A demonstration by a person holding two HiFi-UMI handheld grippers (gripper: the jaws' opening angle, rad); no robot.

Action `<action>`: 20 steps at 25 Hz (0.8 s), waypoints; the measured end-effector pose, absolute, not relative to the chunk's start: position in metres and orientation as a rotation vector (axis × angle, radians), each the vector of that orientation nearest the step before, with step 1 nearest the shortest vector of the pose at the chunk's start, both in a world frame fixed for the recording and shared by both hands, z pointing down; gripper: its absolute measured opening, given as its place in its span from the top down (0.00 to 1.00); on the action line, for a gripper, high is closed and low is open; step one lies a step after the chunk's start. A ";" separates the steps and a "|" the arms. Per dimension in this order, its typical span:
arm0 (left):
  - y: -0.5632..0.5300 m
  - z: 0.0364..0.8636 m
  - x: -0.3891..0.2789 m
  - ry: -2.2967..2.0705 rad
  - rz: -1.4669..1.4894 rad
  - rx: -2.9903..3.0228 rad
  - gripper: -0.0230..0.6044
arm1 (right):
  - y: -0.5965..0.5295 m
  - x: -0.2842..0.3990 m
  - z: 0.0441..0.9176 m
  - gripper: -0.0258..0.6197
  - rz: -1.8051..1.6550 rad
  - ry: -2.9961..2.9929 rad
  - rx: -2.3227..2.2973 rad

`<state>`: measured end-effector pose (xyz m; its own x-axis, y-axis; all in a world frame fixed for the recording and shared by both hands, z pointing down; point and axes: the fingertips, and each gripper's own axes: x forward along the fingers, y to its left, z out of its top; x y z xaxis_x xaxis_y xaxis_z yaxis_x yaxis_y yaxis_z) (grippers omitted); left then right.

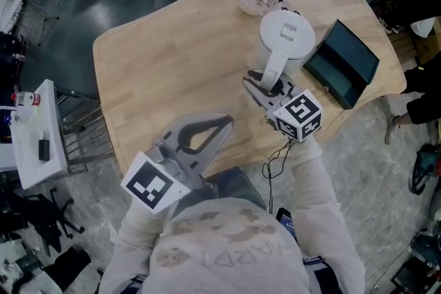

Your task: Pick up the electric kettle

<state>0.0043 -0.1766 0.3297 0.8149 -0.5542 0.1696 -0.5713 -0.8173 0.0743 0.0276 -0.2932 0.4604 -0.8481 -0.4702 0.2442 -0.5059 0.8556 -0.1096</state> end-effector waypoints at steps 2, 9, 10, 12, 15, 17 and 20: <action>-0.176 0.328 0.001 -0.901 0.207 2.880 0.94 | -0.294 0.026 0.454 0.83 0.264 -2.838 0.764; -0.171 0.326 -0.001 -0.889 0.190 2.891 0.94 | -0.284 0.028 0.437 0.83 0.215 -2.841 0.772; -0.170 0.326 -0.001 -0.885 0.188 2.895 0.94 | -0.281 0.028 0.433 0.83 0.213 -2.846 0.775; -0.165 0.324 -0.002 -0.875 0.187 2.902 0.94 | -0.274 0.028 0.424 0.83 0.205 -2.856 0.783; -0.158 0.321 -0.004 -0.861 0.172 2.909 0.94 | -0.259 0.027 0.410 0.83 0.181 -2.867 0.788; -0.152 0.318 -0.006 -0.850 0.159 2.922 0.94 | -0.246 0.026 0.400 0.83 0.162 -2.870 0.789; -0.141 0.314 -0.007 -0.821 0.143 2.943 0.94 | -0.224 0.025 0.384 0.83 0.127 -2.874 0.799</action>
<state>-0.0067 -0.1414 0.3144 0.8517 -0.5119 0.1122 -0.5197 -0.8526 0.0547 0.0251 -0.2239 0.3845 -0.8456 -0.5054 0.1719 -0.5185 0.8541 -0.0397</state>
